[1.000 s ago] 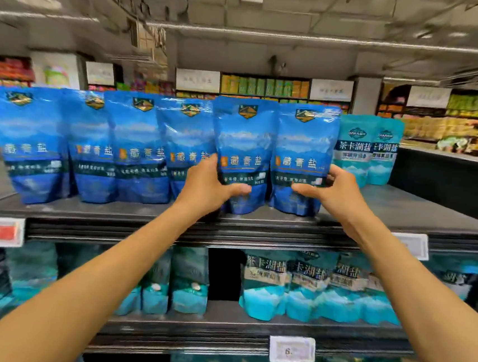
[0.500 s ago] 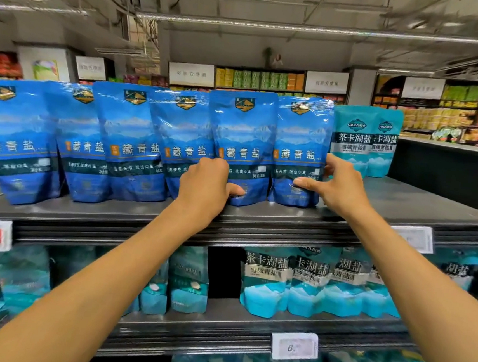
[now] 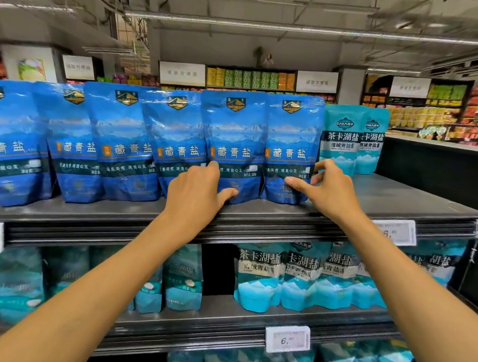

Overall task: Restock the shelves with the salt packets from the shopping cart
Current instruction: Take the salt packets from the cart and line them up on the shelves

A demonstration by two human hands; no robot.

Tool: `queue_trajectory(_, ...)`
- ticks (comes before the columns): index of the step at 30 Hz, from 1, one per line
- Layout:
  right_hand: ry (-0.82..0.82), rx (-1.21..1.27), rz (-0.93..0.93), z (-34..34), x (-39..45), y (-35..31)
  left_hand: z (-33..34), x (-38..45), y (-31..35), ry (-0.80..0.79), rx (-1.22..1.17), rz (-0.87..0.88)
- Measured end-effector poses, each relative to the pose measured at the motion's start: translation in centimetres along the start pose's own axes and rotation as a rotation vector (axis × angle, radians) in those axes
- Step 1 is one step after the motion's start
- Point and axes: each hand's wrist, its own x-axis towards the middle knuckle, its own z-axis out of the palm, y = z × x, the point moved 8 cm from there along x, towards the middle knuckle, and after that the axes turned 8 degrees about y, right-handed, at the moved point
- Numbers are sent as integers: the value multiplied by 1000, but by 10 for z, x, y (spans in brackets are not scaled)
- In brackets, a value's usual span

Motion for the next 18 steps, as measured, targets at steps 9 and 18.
queue_trajectory(9,351,230,-111,-60,-54,-1,-24,-43,19,190,-791,-92)
queue_trajectory(18,402,315,67,-125,-201,82,43,-142,129,-267,-1435,-166)
